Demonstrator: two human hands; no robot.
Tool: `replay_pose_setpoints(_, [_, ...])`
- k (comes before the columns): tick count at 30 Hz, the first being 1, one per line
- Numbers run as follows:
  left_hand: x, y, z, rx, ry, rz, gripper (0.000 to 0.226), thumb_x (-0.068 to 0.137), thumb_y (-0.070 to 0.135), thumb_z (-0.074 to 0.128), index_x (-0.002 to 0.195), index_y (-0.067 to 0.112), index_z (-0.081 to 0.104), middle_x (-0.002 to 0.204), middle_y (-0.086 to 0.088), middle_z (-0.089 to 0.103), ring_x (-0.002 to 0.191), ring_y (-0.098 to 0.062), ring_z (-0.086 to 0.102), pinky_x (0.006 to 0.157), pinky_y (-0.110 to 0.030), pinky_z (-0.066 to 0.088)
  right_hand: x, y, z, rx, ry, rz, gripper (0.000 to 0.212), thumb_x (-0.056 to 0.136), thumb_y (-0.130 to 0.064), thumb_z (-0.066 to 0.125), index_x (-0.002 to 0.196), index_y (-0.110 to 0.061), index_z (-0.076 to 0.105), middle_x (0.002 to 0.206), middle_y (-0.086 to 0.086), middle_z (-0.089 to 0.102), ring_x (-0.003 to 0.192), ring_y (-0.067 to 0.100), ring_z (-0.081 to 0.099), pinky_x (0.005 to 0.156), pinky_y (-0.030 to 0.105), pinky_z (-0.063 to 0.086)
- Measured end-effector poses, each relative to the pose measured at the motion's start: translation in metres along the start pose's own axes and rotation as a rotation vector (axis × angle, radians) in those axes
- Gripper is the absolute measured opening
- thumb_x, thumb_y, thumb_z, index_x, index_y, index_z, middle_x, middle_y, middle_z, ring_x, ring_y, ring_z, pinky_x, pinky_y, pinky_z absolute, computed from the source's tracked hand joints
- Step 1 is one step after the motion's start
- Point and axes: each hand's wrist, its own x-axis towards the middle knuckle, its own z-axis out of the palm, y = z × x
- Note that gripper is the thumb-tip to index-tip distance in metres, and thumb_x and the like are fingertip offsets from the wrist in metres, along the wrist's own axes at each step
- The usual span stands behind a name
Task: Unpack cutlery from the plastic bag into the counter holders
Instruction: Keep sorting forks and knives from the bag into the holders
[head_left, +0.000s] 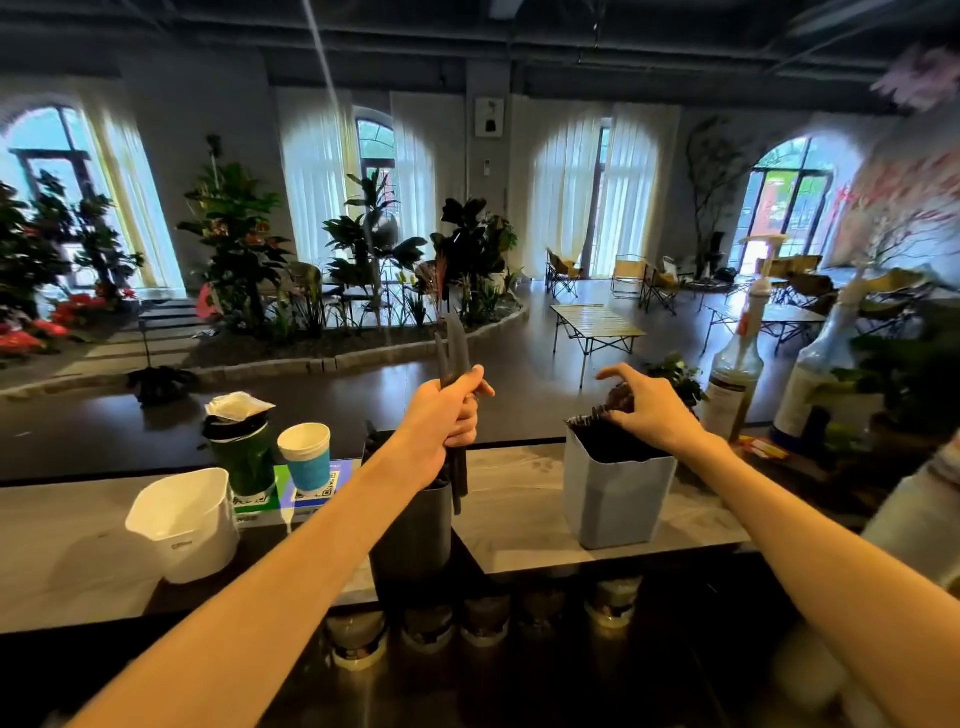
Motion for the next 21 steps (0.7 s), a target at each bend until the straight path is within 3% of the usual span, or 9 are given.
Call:
replay_pose_setpoints(3, [-0.004,-0.001,0.001,-0.04,-0.042,-0.04,0.025,0.103,0.026,0.053,0.087,0.008,0.056,0.056,0.003,0.025,0.042,-0.009,0.021,0.042,-0.023,0.016,-0.003,-0.003,0.009,-0.26,-0.108,-0.099,0.031,0.105,-0.041,0.045,0.125,-0.03,0.066,0.123,0.002,0.066,0.109,0.028,0.06,0.092,0.047,0.051])
replay_pose_setpoints(4, [-0.006,-0.001,0.002,-0.061,-0.059,-0.055,0.022,0.103,0.023,0.05,0.089,0.007,0.056,0.058,0.002,0.026,0.044,-0.009,0.023,0.042,-0.023,0.017,-0.006,-0.006,0.009,-0.366,-0.177,-0.099,0.041,0.106,-0.05,0.035,0.124,-0.031,0.066,0.127,0.001,0.065,0.112,0.029,0.058,0.093,0.048,0.05])
replay_pose_setpoints(6, [-0.012,0.002,0.003,-0.091,-0.114,-0.083,0.019,0.103,0.019,0.045,0.098,0.004,0.056,0.063,0.002,0.032,0.049,-0.01,0.025,0.045,-0.023,0.019,-0.011,-0.018,0.006,-0.336,-0.182,-0.083,0.064,0.098,-0.066,0.027,0.13,-0.026,0.065,0.131,0.002,0.063,0.118,0.026,0.058,0.098,0.045,0.048])
replay_pose_setpoints(7, [-0.015,0.003,0.003,-0.094,-0.148,-0.092,0.021,0.103,0.018,0.042,0.103,0.003,0.057,0.065,0.001,0.034,0.051,-0.01,0.026,0.046,-0.023,0.02,-0.014,-0.03,0.001,-0.233,-0.118,-0.105,0.069,0.095,-0.068,0.03,0.132,-0.021,0.064,0.132,0.003,0.063,0.12,0.024,0.058,0.099,0.042,0.047])
replay_pose_setpoints(9, [-0.02,0.007,0.003,-0.067,-0.208,-0.098,0.026,0.105,0.015,0.036,0.109,0.001,0.058,0.067,0.0,0.037,0.053,-0.01,0.027,0.048,-0.023,0.019,-0.016,-0.064,-0.013,0.085,-0.008,-0.163,0.058,0.094,-0.061,0.047,0.129,-0.017,0.065,0.127,-0.001,0.066,0.113,0.016,0.062,0.092,0.028,0.048])
replay_pose_setpoints(12, [-0.025,0.014,0.002,0.124,-0.246,-0.06,0.024,0.105,0.008,0.041,0.106,0.002,0.064,0.068,0.0,0.035,0.056,-0.01,0.026,0.05,-0.025,0.015,-0.02,-0.125,-0.039,0.547,-0.198,-0.217,0.043,0.091,-0.045,0.064,0.127,-0.022,0.066,0.112,-0.013,0.073,0.094,0.0,0.07,0.075,0.012,0.048])
replay_pose_setpoints(15, [-0.03,0.02,0.002,0.326,-0.247,-0.015,0.022,0.103,0.005,0.048,0.102,0.007,0.069,0.067,0.0,0.032,0.057,-0.012,0.023,0.05,-0.025,0.015,-0.021,-0.159,-0.046,0.654,-0.318,-0.278,0.031,0.087,-0.034,0.076,0.116,-0.023,0.071,0.097,-0.009,0.076,0.089,-0.001,0.07,0.073,0.012,0.051])
replay_pose_setpoints(19, [-0.032,0.034,-0.004,0.438,-0.258,-0.02,0.014,0.1,0.011,0.058,0.106,0.005,0.069,0.063,0.0,0.035,0.05,-0.01,0.026,0.046,-0.023,0.017,-0.015,-0.182,-0.041,0.635,-0.246,-0.336,0.024,0.084,-0.028,0.081,0.103,-0.014,0.077,0.094,0.008,0.077,0.088,0.022,0.073,0.081,0.025,0.057])
replay_pose_setpoints(21, [-0.031,0.044,-0.006,0.459,-0.225,0.023,0.018,0.096,0.011,0.064,0.11,0.0,0.068,0.063,0.001,0.045,0.053,-0.011,0.037,0.047,-0.022,0.031,-0.01,-0.188,-0.042,0.6,-0.168,-0.373,0.02,0.084,-0.025,0.081,0.099,-0.014,0.077,0.091,0.006,0.078,0.086,0.021,0.074,0.082,0.027,0.058])
